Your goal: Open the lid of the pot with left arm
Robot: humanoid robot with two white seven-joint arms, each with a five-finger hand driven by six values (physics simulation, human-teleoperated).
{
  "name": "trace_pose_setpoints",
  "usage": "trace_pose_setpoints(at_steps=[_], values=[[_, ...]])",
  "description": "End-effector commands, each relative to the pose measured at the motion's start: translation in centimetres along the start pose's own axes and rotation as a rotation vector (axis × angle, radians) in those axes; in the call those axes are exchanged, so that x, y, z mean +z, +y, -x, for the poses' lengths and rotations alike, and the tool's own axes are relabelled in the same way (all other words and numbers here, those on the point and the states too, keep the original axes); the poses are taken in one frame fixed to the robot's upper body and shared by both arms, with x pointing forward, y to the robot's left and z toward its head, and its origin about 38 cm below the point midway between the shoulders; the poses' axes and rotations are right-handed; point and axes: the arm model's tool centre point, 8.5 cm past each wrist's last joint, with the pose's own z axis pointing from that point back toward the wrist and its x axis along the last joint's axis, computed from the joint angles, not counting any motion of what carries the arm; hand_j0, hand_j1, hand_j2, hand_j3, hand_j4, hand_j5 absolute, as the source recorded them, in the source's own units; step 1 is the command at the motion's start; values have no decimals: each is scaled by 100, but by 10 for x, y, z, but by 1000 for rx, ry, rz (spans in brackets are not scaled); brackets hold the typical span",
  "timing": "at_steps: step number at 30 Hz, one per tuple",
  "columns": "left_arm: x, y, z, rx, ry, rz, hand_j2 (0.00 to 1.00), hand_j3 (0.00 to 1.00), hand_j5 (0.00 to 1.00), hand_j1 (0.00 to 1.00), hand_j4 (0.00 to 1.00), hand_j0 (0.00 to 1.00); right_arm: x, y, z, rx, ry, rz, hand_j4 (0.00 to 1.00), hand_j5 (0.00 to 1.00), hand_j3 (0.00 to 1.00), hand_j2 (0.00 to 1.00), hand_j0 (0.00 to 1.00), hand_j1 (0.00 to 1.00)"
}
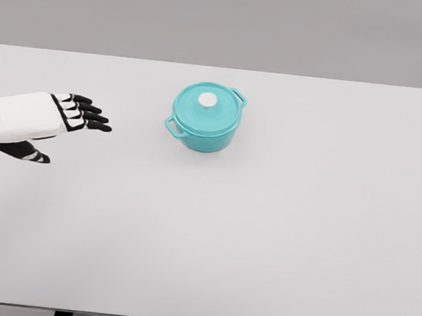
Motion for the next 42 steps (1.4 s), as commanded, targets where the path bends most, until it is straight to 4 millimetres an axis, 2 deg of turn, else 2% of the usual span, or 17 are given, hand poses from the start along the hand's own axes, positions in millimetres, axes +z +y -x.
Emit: trace_pose_setpoints(at_steps=[1, 4, 5, 7, 8, 9, 11, 13, 15, 16, 18, 20, 22, 26, 29, 34, 42], values=[[-4, 0, -2, 7, -8, -13, 100, 100, 100, 100, 100, 100, 0, 0, 0, -3, 0, 1, 100, 100, 100, 100, 100, 100], [2, 2, 14, 19, 38, -18, 100, 100, 100, 100, 100, 100, 0, 0, 0, -6, -1, 1, 100, 100, 100, 100, 100, 100], [4, 13, 20, 4, 51, -38, 100, 100, 100, 100, 100, 100, 0, 0, 0, -3, 0, 1, 100, 100, 100, 100, 100, 100], [-5, 15, 30, 22, 64, -77, 100, 100, 100, 100, 100, 100, 0, 0, 0, -5, 0, 1, 100, 100, 100, 100, 100, 100], [-19, 17, 31, 27, 43, -84, 100, 100, 100, 100, 100, 100, 0, 0, 0, -5, 0, 1, 100, 100, 100, 100, 100, 100], [-28, 11, 44, 47, 56, -50, 100, 100, 100, 100, 100, 100, 0, 0, 0, -5, 0, 1, 100, 100, 100, 100, 100, 100], [-68, 17, 55, 59, 33, -37, 100, 100, 100, 100, 100, 100, 0, 0, 0, -5, 0, 1, 100, 100, 100, 100, 100, 100], [-104, 16, 55, 102, -4, -60, 100, 100, 100, 100, 100, 100, 0, 0, 0, -5, 0, 1, 100, 100, 100, 100, 100, 100], [-124, 13, 54, 124, -18, -45, 100, 100, 100, 100, 100, 100, 0, 0, 0, -5, 0, 1, 100, 100, 100, 100, 100, 100], [-126, 15, 55, 113, -22, 18, 100, 100, 100, 100, 100, 100, 0, 0, 0, -5, 0, 1, 100, 100, 100, 100, 100, 100], [-129, 39, 57, 74, -31, 40, 100, 100, 100, 100, 100, 100, 0, 0, 0, -5, 0, 1, 100, 100, 100, 100, 100, 100], [-153, 67, 48, 38, -71, 5, 100, 100, 100, 100, 100, 100, 0, 0, 0, -5, 0, 1, 100, 100, 100, 100, 100, 100], [-182, 70, 33, 5, -123, 67, 100, 100, 100, 100, 100, 100, 0, 0, 0, -5, 0, 1, 100, 100, 100, 100, 100, 100], [-224, 73, 22, 34, -155, 64, 100, 100, 100, 100, 100, 100, 0, 0, 0, -5, 0, 1, 100, 100, 100, 100, 100, 100], [-232, 95, 18, 4, -164, 70, 100, 100, 100, 100, 100, 100, 0, 0, 0, -5, 0, 1, 100, 100, 100, 100, 100, 100], [-258, 82, 26, 80, -132, 104, 100, 100, 100, 100, 100, 100, 0, 0, 0, -5, 0, 1, 100, 100, 100, 100, 100, 100], [-261, 90, 27, 75, -128, 99, 100, 100, 100, 100, 100, 100, 0, 0, 0, -5, 0, 1, 100, 100, 100, 100, 100, 100]])
